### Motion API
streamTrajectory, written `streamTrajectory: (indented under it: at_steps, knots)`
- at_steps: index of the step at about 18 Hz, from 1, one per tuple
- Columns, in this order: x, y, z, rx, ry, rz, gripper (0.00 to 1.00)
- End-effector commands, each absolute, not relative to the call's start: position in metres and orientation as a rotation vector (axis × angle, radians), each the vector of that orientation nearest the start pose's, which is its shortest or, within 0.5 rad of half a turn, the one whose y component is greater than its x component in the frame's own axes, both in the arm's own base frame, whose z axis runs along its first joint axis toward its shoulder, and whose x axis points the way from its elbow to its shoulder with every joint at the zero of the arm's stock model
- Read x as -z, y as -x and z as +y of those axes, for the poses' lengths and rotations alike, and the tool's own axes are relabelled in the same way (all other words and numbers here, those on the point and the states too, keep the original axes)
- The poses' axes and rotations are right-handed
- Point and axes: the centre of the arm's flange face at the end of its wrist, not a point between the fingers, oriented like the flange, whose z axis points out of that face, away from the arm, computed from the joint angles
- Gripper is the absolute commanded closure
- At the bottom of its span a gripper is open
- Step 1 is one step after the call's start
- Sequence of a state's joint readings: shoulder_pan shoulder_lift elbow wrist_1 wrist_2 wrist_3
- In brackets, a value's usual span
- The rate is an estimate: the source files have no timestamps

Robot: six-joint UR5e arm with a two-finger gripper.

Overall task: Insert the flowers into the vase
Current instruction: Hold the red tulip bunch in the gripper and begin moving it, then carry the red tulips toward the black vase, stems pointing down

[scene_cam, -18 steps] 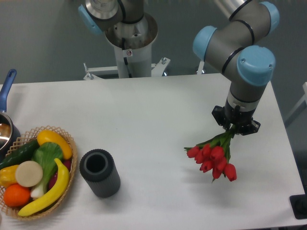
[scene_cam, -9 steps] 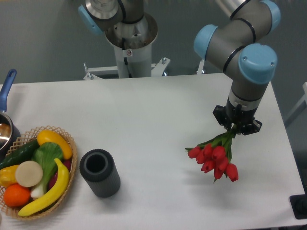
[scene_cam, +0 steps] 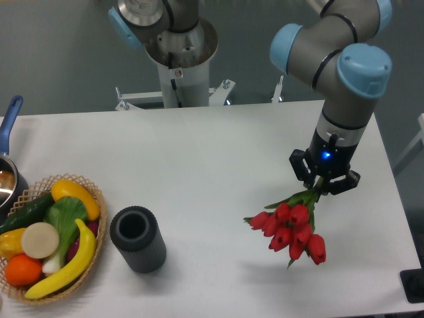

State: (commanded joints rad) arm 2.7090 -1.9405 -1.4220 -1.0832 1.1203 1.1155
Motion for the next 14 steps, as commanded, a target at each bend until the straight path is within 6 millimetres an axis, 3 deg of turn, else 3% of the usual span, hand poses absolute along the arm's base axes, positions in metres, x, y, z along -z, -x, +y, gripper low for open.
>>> streamTrajectory:
  at_steps: [6, 9, 14]
  knots:
    - [-0.424, 0.497, 0.469, 0.094, 2.424, 0.013, 0.99]
    - [-0.437, 0.474, 0.497, 0.143, 2.353, 0.085, 0.98]
    - [-0.452, 0.445, 0.522, 0.255, 2.210, 0.158, 0.98]
